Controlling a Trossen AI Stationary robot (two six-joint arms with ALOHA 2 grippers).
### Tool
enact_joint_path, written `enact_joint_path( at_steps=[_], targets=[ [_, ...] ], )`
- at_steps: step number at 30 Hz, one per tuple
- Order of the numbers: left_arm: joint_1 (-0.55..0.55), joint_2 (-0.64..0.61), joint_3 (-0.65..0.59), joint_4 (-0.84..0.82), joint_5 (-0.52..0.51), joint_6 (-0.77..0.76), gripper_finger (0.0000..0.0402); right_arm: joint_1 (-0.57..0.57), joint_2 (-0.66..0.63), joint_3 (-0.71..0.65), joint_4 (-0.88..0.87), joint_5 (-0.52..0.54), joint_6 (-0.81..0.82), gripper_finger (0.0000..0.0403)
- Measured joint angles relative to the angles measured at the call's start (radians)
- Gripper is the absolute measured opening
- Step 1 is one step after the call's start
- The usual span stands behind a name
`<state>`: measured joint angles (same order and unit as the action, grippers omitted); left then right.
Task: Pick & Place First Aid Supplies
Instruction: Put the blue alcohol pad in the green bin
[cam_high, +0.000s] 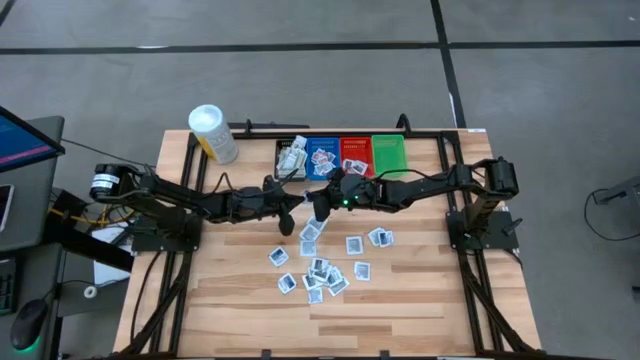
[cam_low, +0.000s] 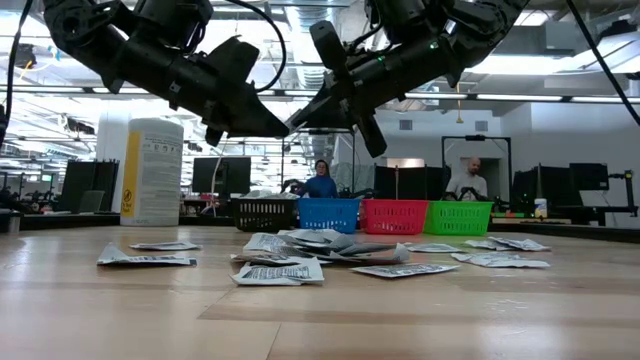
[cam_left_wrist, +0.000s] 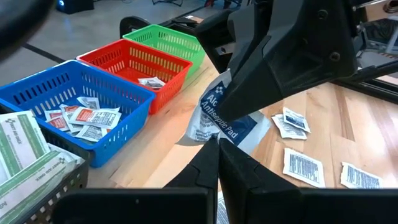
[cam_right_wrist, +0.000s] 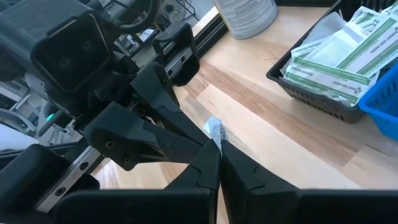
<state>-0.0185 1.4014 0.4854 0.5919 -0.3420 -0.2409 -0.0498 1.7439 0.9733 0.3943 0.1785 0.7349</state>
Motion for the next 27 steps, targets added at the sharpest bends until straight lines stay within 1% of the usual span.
enact_joint_path(
  at_steps=[7, 10, 13, 21, 24, 27],
  targets=[
    [-0.001, 0.000, 0.000, 0.000, 0.000, 0.000, 0.0008, 0.000, 0.000, 0.000, 0.000, -0.002, 0.000, 0.0001],
    [-0.001, 0.000, 0.000, 0.000, 0.001, 0.029, 0.0018, 0.000, 0.000, 0.000, -0.002, -0.002, 0.000, 0.0001],
    [-0.001, 0.000, 0.000, 0.000, 0.003, 0.038, 0.0043, 0.000, 0.000, 0.000, -0.003, -0.002, 0.000, 0.0000],
    [-0.001, 0.000, 0.000, -0.008, 0.004, 0.038, 0.0129, 0.000, -0.001, 0.000, -0.024, -0.002, -0.008, 0.0000],
    [-0.001, 0.000, 0.000, -0.030, 0.002, 0.035, 0.0150, 0.000, -0.001, 0.000, -0.042, -0.003, -0.008, 0.0000],
    [-0.001, 0.001, -0.001, -0.055, 0.002, 0.035, 0.0162, 0.001, -0.011, 0.000, -0.071, -0.005, -0.011, 0.0000]
  ],
)
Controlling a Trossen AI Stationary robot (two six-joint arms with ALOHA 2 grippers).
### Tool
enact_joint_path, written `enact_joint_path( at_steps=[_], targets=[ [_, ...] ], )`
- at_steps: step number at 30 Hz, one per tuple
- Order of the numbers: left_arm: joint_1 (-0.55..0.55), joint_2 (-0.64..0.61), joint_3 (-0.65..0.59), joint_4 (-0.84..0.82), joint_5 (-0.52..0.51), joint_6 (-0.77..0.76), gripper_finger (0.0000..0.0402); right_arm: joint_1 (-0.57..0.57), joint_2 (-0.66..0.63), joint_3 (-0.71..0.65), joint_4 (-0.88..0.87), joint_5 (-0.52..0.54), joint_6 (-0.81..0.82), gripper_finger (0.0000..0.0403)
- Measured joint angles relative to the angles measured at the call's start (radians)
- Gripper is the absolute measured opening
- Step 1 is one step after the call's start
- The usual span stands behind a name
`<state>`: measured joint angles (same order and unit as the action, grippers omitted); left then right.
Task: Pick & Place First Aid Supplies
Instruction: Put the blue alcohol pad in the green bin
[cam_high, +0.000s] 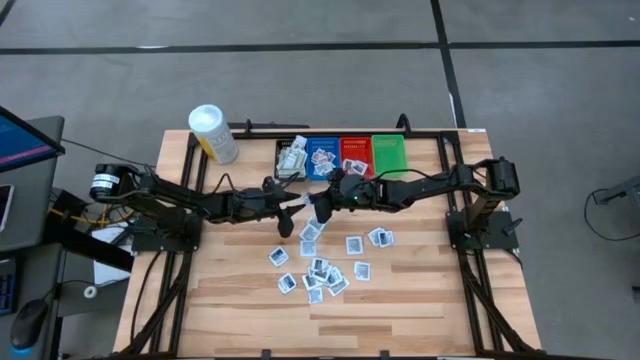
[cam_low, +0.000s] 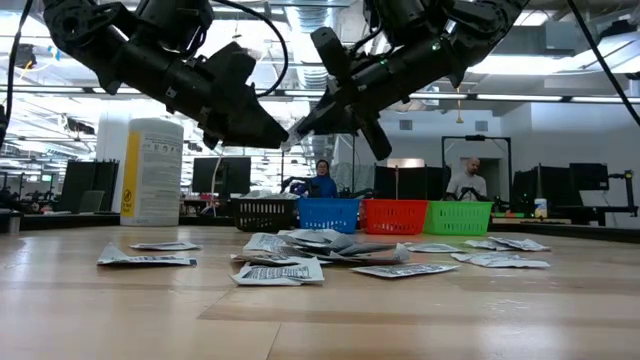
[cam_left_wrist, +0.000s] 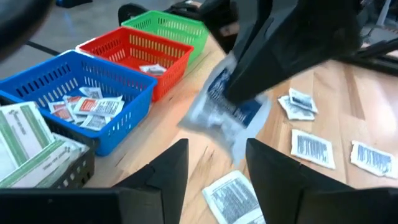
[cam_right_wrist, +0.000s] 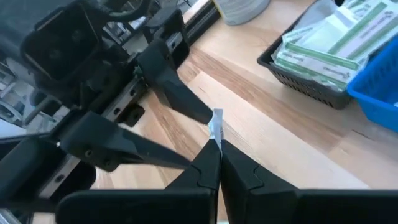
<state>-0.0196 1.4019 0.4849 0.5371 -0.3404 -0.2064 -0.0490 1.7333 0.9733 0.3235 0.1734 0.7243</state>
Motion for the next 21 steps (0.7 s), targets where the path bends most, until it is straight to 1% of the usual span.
enact_joint_path(
  at_steps=[7, 11, 13, 18, 21],
  targets=[
    [0.000, 0.000, 0.000, -0.058, -0.001, -0.001, 0.0167, -0.001, -0.052, 0.002, -0.077, 0.007, -0.028, 0.0000],
    [0.000, -0.016, -0.001, -0.080, -0.002, -0.032, 0.0163, -0.006, -0.110, 0.002, -0.163, 0.008, -0.075, 0.0000],
    [0.000, -0.033, -0.001, -0.094, -0.002, -0.056, 0.0161, -0.014, -0.155, 0.000, -0.241, 0.008, -0.103, 0.0000],
    [0.010, -0.132, -0.001, -0.205, -0.002, -0.060, 0.0159, -0.048, -0.307, 0.000, -0.443, 0.003, -0.175, 0.0000],
    [0.032, -0.195, -0.001, -0.239, -0.003, -0.058, 0.0159, -0.077, -0.410, 0.000, -0.566, -0.060, -0.239, 0.0000]
  ],
)
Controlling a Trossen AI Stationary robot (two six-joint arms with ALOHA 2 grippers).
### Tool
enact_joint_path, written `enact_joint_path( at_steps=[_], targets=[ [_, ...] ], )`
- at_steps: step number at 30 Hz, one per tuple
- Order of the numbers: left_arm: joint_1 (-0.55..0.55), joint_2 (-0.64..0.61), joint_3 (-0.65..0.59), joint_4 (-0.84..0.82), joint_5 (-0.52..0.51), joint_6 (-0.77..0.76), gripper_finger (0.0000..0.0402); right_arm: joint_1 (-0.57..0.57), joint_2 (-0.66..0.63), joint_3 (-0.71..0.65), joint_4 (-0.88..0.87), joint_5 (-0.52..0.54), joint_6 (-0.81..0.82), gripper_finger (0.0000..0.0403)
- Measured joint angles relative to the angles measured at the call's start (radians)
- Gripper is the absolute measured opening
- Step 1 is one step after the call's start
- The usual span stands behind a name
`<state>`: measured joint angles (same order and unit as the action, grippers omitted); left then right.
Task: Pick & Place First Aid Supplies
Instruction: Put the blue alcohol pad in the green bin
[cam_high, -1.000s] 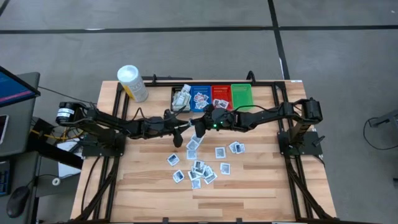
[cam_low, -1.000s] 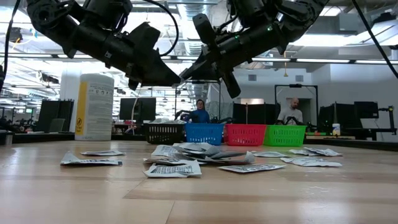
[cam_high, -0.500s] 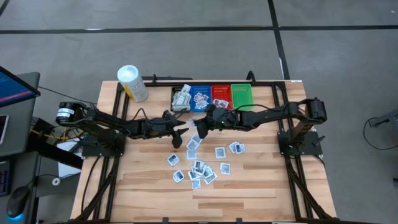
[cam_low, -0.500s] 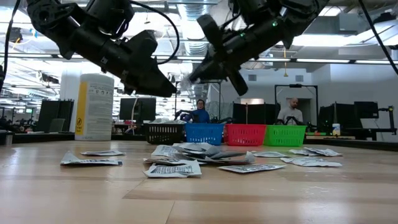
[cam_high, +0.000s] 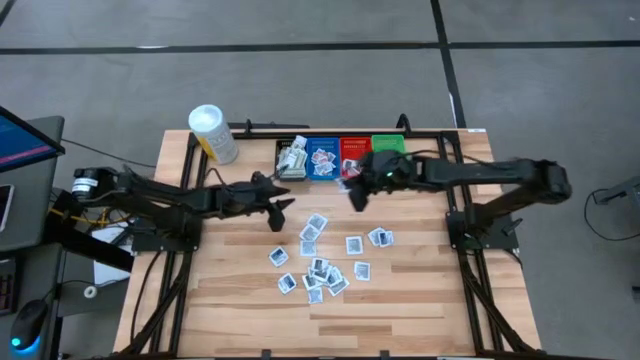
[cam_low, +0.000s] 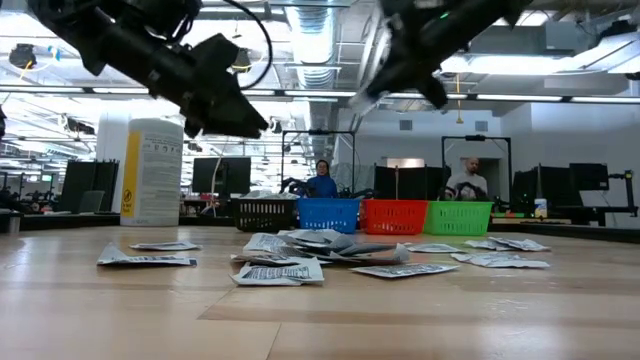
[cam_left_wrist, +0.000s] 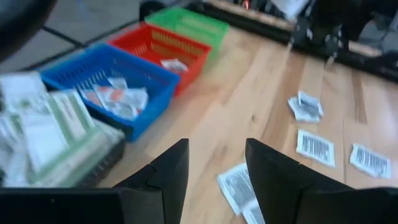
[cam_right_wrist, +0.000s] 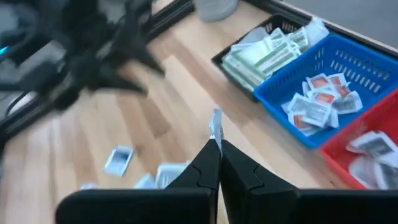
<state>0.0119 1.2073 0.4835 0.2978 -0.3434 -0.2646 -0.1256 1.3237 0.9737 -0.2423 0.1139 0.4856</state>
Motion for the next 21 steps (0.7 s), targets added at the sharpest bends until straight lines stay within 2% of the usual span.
enact_joint_path(
  at_steps=[3, 11, 16, 21],
  targets=[
    [0.032, -0.054, -0.005, 0.002, 0.000, 0.033, 0.0158, -0.028, -0.093, 0.000, -0.118, -0.062, -0.062, 0.0000],
    [0.163, -0.124, -0.006, 0.011, 0.000, 0.222, 0.0154, -0.160, -0.264, 0.000, -0.381, -0.062, -0.217, 0.0000],
    [0.282, -0.124, -0.006, 0.051, 0.000, 0.245, 0.0154, -0.305, -0.286, 0.000, -0.387, -0.061, -0.285, 0.0000],
    [0.422, -0.121, -0.006, 0.089, 0.000, 0.283, 0.0154, -0.447, -0.231, 0.000, -0.358, -0.101, -0.338, 0.0000]
  ],
)
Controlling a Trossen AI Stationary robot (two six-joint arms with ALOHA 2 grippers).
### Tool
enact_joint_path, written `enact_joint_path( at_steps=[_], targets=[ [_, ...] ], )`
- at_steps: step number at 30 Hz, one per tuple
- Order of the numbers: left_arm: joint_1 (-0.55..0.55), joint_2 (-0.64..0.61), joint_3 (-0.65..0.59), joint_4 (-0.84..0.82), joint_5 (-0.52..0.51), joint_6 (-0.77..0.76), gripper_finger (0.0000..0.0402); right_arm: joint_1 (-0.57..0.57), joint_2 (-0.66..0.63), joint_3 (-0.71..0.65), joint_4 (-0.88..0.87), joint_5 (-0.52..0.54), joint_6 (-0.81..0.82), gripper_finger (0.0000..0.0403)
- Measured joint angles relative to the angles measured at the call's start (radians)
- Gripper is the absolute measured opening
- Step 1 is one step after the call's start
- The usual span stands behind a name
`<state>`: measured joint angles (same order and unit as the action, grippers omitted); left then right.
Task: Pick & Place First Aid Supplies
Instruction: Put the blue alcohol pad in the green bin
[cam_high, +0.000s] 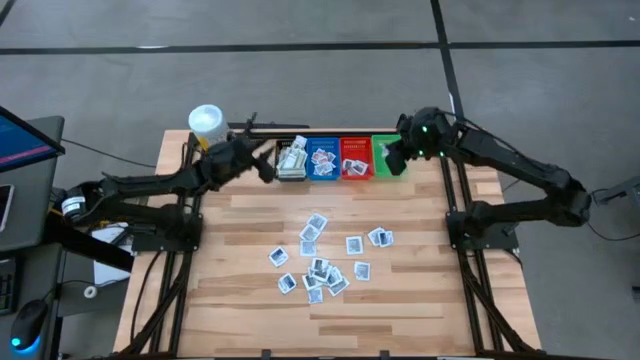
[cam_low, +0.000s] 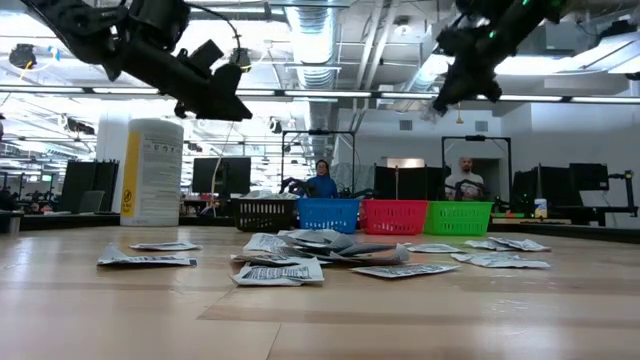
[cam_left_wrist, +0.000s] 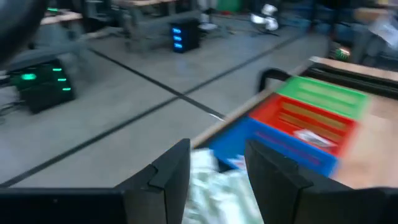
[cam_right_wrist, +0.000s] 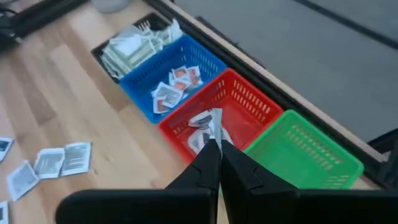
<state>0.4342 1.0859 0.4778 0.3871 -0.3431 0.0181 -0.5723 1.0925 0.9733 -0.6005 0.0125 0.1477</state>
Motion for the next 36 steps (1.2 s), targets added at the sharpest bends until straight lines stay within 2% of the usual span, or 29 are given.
enact_joint_path(
  at_steps=[2, 7, 17, 28, 36],
  targets=[
    [0.050, 0.000, 0.000, 0.012, 0.000, 0.000, 0.0154, -0.067, 0.034, 0.000, 0.011, -0.085, -0.019, 0.0000],
    [0.151, 0.000, 0.000, 0.029, 0.000, 0.000, 0.0154, -0.245, 0.147, 0.000, 0.061, -0.403, -0.027, 0.0000],
    [0.201, 0.000, 0.000, 0.033, 0.000, 0.000, 0.0154, -0.430, 0.308, -0.001, 0.182, -0.774, -0.091, 0.0000],
    [0.226, 0.004, 0.000, 0.033, 0.000, 0.002, 0.0154, -0.498, 0.411, -0.001, 0.193, -0.795, -0.156, 0.0000],
    [0.228, 0.004, 0.000, 0.033, 0.000, 0.001, 0.0154, -0.547, 0.421, 0.000, 0.189, -0.716, -0.160, 0.0000]
  ],
)
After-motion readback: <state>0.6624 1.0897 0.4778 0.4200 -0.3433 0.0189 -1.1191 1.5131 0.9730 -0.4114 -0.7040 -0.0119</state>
